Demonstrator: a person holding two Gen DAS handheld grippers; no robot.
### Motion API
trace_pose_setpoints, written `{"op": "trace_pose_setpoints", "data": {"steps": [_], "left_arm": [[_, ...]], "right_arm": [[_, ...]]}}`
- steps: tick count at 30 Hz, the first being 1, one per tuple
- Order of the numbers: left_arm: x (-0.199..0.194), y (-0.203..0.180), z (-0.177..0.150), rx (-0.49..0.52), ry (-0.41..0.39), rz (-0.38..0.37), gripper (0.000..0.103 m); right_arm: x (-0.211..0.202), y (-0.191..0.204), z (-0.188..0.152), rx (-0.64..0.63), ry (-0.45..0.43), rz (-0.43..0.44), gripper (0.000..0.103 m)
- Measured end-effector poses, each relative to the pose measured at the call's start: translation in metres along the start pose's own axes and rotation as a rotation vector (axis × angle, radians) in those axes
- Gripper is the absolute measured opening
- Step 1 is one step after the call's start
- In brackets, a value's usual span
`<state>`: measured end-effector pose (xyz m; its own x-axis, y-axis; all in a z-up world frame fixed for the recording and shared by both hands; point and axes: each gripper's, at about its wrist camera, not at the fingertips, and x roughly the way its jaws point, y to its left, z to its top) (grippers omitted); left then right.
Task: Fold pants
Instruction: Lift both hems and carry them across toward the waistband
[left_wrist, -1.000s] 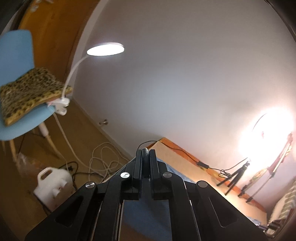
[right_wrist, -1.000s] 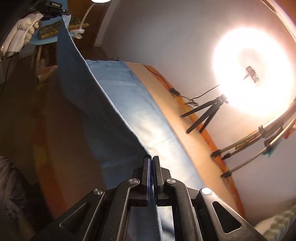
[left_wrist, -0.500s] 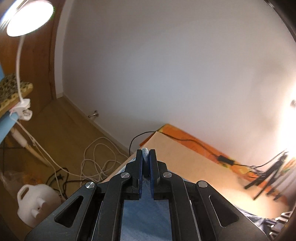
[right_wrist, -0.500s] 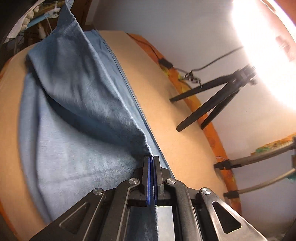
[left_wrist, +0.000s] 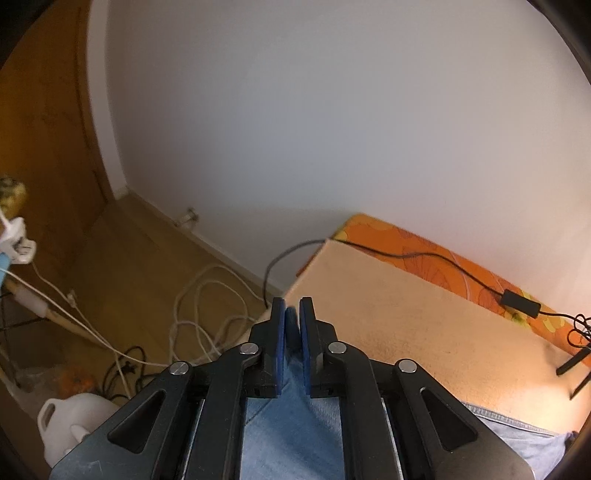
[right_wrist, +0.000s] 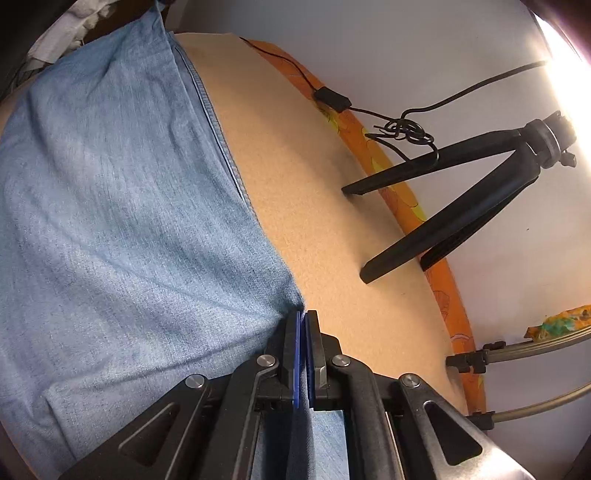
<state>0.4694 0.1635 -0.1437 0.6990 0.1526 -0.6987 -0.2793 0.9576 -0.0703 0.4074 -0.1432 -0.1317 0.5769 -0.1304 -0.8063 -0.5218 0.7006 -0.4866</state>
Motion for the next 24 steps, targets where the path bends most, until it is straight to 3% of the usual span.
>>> {"op": "trace_pose_setpoints", "data": {"steps": [1, 5, 7, 8, 15, 19, 22, 24], "left_arm": [[-0.001, 0.004, 0.003, -0.011, 0.016, -0.01, 0.021], [-0.026, 0.023, 0.018, -0.012, -0.03, -0.029, 0.027], [-0.048, 0.044, 0.021, -0.02, -0.063, -0.028, 0.04], [-0.055, 0.051, 0.021, -0.018, -0.074, -0.031, 0.041], [-0.079, 0.097, -0.009, 0.035, -0.03, 0.047, 0.042], [-0.09, 0.095, -0.023, 0.031, -0.012, 0.028, 0.042], [-0.107, 0.072, -0.034, 0.081, -0.022, -0.004, 0.042], [-0.114, 0.053, -0.039, 0.117, -0.022, -0.051, 0.042]], "right_arm": [[-0.001, -0.002, 0.0, 0.007, 0.0, 0.003, 0.0], [-0.007, -0.003, 0.001, 0.012, -0.003, -0.015, 0.0], [-0.011, -0.004, 0.0, 0.017, -0.007, -0.022, 0.0], [-0.012, -0.005, 0.001, 0.02, -0.01, -0.023, 0.0], [-0.036, -0.017, 0.003, 0.095, -0.06, -0.057, 0.0], [-0.023, -0.01, 0.001, 0.086, 0.005, -0.091, 0.0], [-0.031, -0.011, -0.007, 0.097, -0.01, -0.114, 0.025], [-0.048, -0.024, -0.018, 0.168, -0.035, -0.079, 0.034]]}}
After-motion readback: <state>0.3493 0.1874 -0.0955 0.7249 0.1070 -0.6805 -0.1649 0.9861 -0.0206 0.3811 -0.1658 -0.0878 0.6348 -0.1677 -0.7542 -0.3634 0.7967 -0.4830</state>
